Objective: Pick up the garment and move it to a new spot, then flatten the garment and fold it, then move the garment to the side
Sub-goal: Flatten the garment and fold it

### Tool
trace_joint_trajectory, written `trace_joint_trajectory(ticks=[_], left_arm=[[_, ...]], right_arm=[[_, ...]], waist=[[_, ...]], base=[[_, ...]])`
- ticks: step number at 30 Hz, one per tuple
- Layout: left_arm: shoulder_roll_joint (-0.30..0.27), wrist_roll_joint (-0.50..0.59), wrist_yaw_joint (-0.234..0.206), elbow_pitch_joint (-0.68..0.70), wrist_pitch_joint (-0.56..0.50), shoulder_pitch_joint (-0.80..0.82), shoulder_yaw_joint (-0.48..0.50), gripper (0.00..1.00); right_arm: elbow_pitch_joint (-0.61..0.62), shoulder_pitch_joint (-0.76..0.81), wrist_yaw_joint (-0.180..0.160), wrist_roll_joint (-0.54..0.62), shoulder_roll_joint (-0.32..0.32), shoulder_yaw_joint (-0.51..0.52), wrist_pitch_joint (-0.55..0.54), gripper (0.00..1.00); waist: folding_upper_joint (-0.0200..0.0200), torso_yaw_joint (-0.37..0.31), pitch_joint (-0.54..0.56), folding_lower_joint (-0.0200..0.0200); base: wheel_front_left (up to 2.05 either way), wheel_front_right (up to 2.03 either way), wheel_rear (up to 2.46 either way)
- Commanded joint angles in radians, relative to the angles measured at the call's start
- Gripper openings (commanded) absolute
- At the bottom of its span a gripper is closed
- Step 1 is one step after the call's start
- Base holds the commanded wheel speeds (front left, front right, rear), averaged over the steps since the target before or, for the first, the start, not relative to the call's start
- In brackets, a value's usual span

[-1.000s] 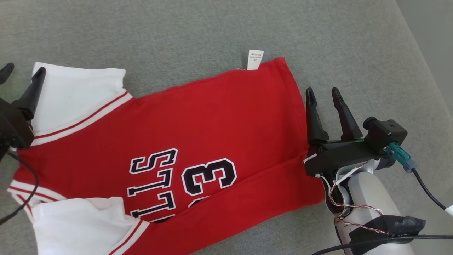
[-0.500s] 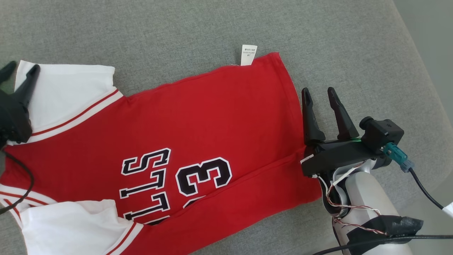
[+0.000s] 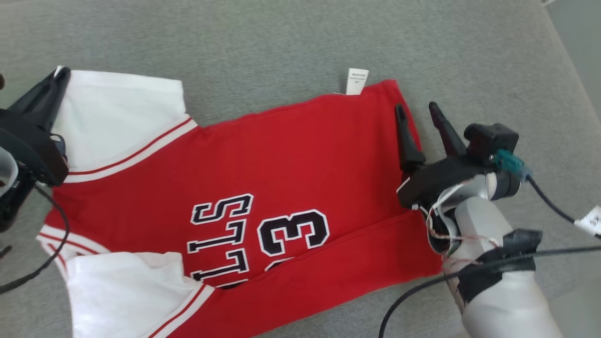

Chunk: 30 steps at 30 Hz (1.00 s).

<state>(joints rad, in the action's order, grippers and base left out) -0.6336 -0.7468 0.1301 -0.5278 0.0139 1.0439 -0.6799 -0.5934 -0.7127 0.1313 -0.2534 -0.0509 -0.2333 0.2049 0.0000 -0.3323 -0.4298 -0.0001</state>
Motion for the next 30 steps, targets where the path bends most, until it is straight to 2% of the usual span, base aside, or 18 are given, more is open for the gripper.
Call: trace_joint_trajectory(ticks=[1, 8, 17, 18, 19, 20, 25, 30], left_arm=[[-0.003, 0.0, -0.001, 0.02, 0.018, -0.027, -0.001, 0.0], [0.006, 0.004, -0.021, 0.121, 0.049, -0.065, -0.01, 0.0], [0.01, 0.007, -0.045, 0.203, 0.047, -0.081, -0.018, 0.0], [0.01, 0.007, -0.047, 0.209, 0.047, -0.082, -0.019, 0.0], [0.01, 0.008, -0.05, 0.214, 0.047, -0.083, -0.019, 0.0], [0.01, 0.009, -0.052, 0.22, 0.048, -0.083, -0.02, 0.0], [0.008, 0.008, -0.058, 0.228, 0.062, -0.088, -0.019, 0.0], [0.001, -0.012, -0.069, 0.238, 0.097, -0.132, -0.006, 0.0]], right_arm=[[-0.03, -0.029, -0.001, 0.012, -0.002, 0.013, -0.007, 1.0], [-0.179, -0.146, -0.001, 0.024, -0.024, 0.064, -0.062, 1.0], [-0.376, -0.267, -0.001, 0.061, -0.039, 0.113, -0.12, 1.0], [-0.401, -0.279, -0.001, 0.074, -0.043, 0.116, -0.129, 0.48], [-0.411, -0.291, -0.001, 0.071, -0.04, 0.121, -0.116, 0.22], [-0.42, -0.305, -0.001, 0.075, -0.041, 0.133, -0.094, 0.0], [-0.488, -0.324, -0.001, 0.119, -0.039, 0.159, -0.032, 0.0], [-0.514, -0.295, -0.001, 0.1, -0.027, 0.155, 0.02, 0.0]], waist=[[0.0, 0.036, 0.018, 0.0001], [0.0, 0.09, 0.015, 0.0001], [0.0, 0.125, -0.001, 0.0001], [0.0, 0.128, -0.003, 0.0001], [0.0, 0.13, -0.004, 0.0001], [0.0, 0.132, -0.006, 0.0001], [0.0, 0.135, 0.01, 0.0001], [0.0, 0.139, 0.051, 0.0001]], base=[[0.0, 0.0, 0.0], [0.0, 0.0, 0.0], [0.0, 0.0, 0.0], [0.0, 0.0, 0.0], [0.0, 0.0, 0.0], [0.0, 0.0, 0.0], [0.0, 0.0, 0.0], [0.0, 0.0, 0.0]])
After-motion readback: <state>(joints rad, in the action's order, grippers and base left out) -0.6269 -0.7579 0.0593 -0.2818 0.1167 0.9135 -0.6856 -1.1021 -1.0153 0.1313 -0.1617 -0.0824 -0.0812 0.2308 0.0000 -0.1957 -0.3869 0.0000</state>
